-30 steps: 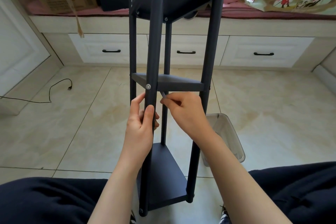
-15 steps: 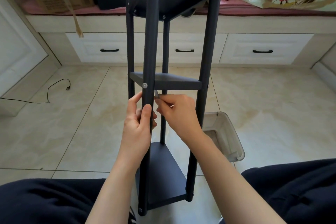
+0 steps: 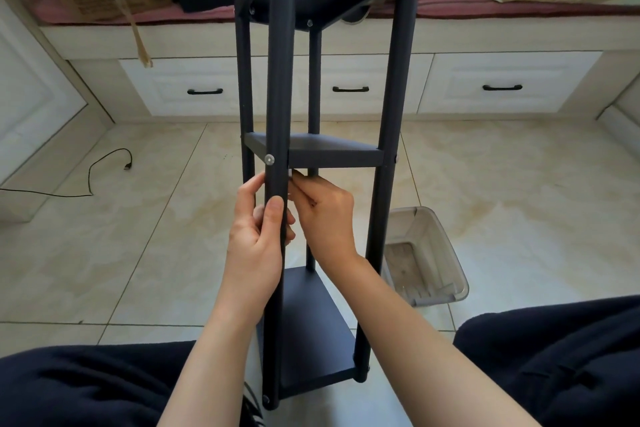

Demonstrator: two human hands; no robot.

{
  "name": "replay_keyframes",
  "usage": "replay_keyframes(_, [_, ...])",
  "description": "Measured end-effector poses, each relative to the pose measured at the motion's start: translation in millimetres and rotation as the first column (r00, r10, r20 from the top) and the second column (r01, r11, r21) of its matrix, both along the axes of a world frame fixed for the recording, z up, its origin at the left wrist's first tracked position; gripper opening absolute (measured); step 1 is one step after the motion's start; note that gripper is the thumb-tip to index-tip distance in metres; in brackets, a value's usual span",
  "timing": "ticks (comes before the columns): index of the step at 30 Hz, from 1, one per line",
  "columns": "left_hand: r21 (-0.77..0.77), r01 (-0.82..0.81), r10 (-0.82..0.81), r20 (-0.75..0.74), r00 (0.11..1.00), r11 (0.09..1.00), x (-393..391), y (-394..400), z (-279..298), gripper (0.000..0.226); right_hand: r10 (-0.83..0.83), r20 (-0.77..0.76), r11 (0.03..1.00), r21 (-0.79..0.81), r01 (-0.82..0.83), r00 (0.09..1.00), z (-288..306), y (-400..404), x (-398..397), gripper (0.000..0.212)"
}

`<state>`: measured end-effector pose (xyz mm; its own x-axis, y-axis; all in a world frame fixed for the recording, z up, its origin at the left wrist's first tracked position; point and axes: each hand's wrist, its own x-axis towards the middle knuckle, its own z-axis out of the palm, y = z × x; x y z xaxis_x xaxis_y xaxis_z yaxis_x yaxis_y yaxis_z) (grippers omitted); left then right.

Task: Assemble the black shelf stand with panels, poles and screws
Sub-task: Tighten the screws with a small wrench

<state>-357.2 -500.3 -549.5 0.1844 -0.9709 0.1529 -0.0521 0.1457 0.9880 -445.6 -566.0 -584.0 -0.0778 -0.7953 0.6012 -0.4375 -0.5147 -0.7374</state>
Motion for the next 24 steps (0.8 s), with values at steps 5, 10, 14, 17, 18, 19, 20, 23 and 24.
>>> replay_keyframes(5, [-0.010, 0.002, -0.002, 0.009, 1.000, 1.000, 0.3, -0.3, 0.1, 0.031, -0.025, 0.001, 1.000, 0.004, 0.025, 1.000, -1.1, -0.3, -1.4, 0.015])
replay_keyframes(10, [-0.012, -0.007, 0.008, 0.029, 1.000, 1.000, -0.1, -1.2, -1.3, 0.031, 0.040, 0.043, 0.980, 0.192, -0.048, 0.998, 10.4, 9.4, -9.1, 0.017])
replay_keyframes(14, [-0.015, -0.014, 0.014, 0.037, 0.999, 1.000, -1.3, -0.3, -0.2, 0.031, 0.083, 0.085, 0.943, 0.316, -0.106, 0.993, 25.1, 22.4, -16.2, 0.020])
replay_keyframes(17, [-0.011, -0.014, 0.014, 0.042, 0.999, 1.000, -2.0, 0.8, -0.1, 0.031, 0.100, 0.086, 0.930, 0.346, -0.124, 0.991, 34.0, 29.5, -22.0, 0.020])
replay_keyframes(18, [-0.011, -0.014, 0.014, 0.044, 0.999, 1.000, -2.2, 1.0, -0.1, 0.031, 0.103, 0.078, 0.926, 0.356, -0.124, 0.992, 36.6, 30.9, -24.1, 0.021])
replay_keyframes(19, [-0.011, -0.014, 0.014, 0.047, 0.999, 1.000, -2.2, 1.0, -0.3, 0.031, 0.107, 0.066, 0.922, 0.367, -0.123, 0.992, 38.5, 31.8, -25.9, 0.022])
replay_keyframes(20, [-0.010, -0.014, 0.014, 0.050, 0.999, 1.000, -2.3, 0.7, -0.4, 0.031, 0.112, 0.052, 0.918, 0.378, -0.123, 0.992, 40.5, 32.5, -27.8, 0.023])
replay_keyframes(23, [-0.005, -0.020, 0.021, 0.057, 0.998, 1.000, -2.2, -0.3, -0.7, 0.030, 0.112, 0.020, 0.911, 0.398, -0.110, 0.994, 46.1, 33.3, -32.9, 0.023])
replay_keyframes(24, [-0.004, -0.023, 0.023, 0.059, 0.998, 1.000, -2.0, -0.4, -0.7, 0.030, 0.102, 0.015, 0.909, 0.405, -0.100, 0.995, 47.5, 32.9, -34.4, 0.022])
